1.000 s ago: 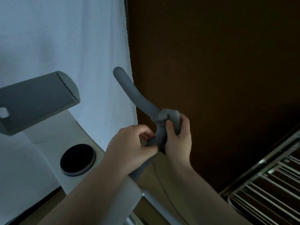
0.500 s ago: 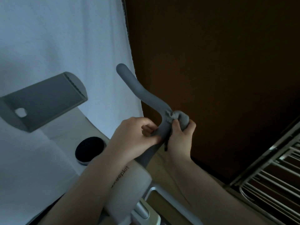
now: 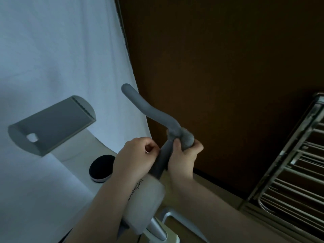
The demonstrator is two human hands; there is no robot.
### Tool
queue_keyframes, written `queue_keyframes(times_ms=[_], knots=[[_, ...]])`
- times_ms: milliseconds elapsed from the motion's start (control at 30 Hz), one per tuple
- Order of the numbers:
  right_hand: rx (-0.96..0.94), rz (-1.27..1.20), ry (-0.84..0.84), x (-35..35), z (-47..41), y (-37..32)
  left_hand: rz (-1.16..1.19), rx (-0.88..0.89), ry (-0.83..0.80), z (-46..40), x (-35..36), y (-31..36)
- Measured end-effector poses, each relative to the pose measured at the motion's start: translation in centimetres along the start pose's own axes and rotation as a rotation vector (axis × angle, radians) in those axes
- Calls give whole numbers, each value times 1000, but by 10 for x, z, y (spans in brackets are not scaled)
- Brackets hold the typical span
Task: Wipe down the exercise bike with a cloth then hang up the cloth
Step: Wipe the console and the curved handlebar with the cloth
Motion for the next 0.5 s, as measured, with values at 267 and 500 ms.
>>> queue_keyframes(times_ms=[267,500], knots=[[-36,171,-82,6,-25,-18,-24,26,41,0,1,2],[-375,387,-176,-18,-15,-39,-18,-8,54,3,-2,1]])
Point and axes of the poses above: each hand's wrist, its own z-axis away from the middle knuckle, its own x-axis out of the palm, y = z × x, the point moved 5 cm from there along -z, towards the middle knuckle, and after that the axes turned 12 degrees about -z, right-handed, at the moved point
